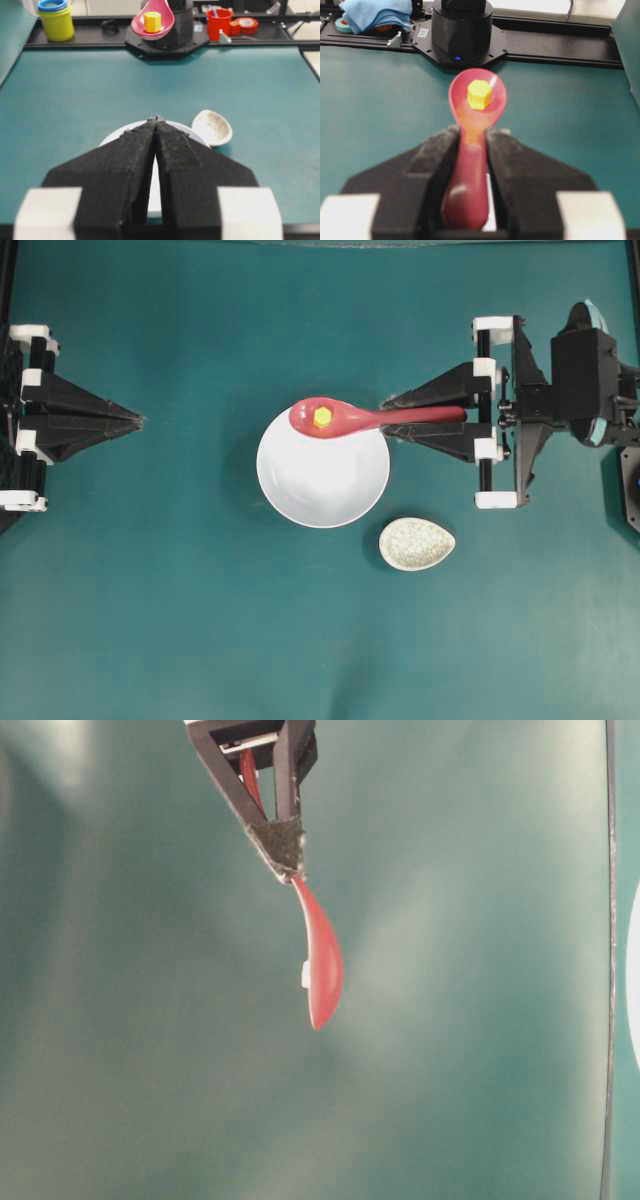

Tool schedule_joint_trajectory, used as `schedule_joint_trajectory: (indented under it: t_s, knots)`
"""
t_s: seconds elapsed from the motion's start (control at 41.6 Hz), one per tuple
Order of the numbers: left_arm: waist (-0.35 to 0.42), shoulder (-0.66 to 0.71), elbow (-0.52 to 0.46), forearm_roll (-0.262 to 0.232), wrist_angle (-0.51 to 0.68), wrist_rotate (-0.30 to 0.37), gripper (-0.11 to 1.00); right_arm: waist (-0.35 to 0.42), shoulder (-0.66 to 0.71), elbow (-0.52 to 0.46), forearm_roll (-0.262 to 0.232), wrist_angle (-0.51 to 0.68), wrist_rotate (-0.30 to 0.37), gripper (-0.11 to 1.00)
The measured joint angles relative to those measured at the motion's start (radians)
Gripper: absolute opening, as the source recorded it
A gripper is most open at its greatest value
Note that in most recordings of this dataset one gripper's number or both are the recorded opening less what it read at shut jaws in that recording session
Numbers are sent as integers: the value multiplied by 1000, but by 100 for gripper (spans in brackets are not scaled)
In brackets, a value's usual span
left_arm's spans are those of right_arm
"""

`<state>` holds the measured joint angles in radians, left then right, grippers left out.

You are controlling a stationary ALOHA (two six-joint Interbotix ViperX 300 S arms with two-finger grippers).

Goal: Scoop the yellow hexagonal prism block from the bowl with a spoon using the right arm.
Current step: 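Hold the loaded spoon raised above the bowl with the right gripper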

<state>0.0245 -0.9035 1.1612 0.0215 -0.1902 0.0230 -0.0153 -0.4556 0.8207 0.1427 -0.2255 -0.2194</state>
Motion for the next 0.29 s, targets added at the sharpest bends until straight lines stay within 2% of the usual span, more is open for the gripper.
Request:
schedule_joint_trajectory:
  t_s: [0.288]
  knots:
    - [0,0,2,0,0,0,0,0,0,0,0,-2,2,24]
